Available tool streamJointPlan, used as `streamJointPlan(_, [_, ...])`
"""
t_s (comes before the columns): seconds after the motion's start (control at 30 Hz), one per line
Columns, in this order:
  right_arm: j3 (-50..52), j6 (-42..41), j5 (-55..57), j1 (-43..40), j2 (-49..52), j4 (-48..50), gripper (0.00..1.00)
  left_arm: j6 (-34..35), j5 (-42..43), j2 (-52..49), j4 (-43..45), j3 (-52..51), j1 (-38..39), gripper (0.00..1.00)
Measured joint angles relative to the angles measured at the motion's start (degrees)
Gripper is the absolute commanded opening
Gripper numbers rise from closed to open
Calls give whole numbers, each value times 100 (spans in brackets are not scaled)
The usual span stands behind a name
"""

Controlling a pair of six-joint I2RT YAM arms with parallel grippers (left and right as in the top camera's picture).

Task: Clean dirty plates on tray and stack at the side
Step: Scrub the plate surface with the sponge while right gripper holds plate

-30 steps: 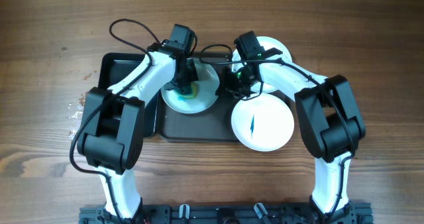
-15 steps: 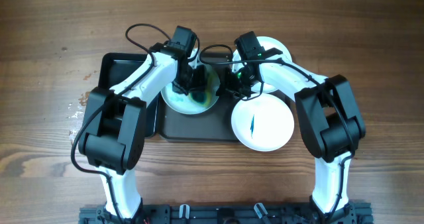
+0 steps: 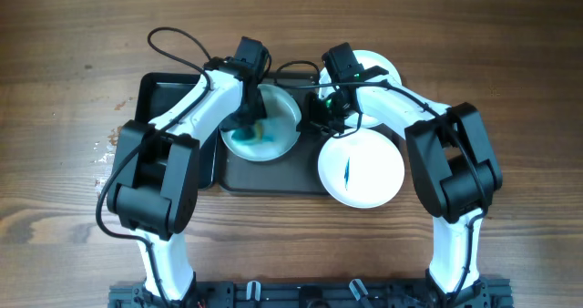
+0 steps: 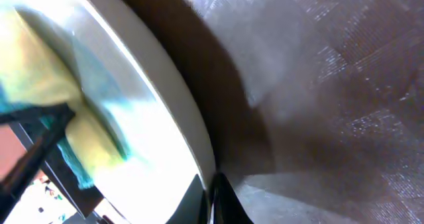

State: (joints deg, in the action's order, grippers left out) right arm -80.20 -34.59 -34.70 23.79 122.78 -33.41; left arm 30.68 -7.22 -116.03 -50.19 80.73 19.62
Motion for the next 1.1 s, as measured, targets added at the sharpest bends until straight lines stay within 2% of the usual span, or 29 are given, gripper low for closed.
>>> streamJointPlan(0.07, [0, 24, 0, 0, 0, -22, 4, -219, 273, 0, -170, 2, 22, 4])
streamJointPlan(0.23, [0, 42, 0, -2, 0, -35, 4, -1300, 1563, 0, -271, -7, 170, 4])
streamJointPlan(0.37, [0, 39, 4, -2, 0, -42, 4, -1611, 2155, 0, -7, -39, 450, 4])
streamJointPlan(0.47, [0, 35, 31, -2, 0, -37, 4, -1670, 2247, 0, 339, -66, 476, 4])
streamJointPlan(0.6, [0, -20, 44, -2, 0, 7, 4, -1528, 1755, -2, 938, -76, 476, 4])
streamJointPlan(0.8, [0, -28, 37, 0, 0, 42, 4, -730, -55, -2, 1255, -76, 455, 4])
streamJointPlan(0.83, [0, -28, 37, 2, 0, 42, 5, -629, -520, -2, 1141, -76, 382, 4])
streamJointPlan(0.93, [0, -22, 22, 2, 0, 28, 4, -391, -907, -2, 616, -70, 313, 4])
streamJointPlan(1.1, [0, 39, 20, 4, 0, -9, 4, -295, -664, -2, -372, -44, 354, 4])
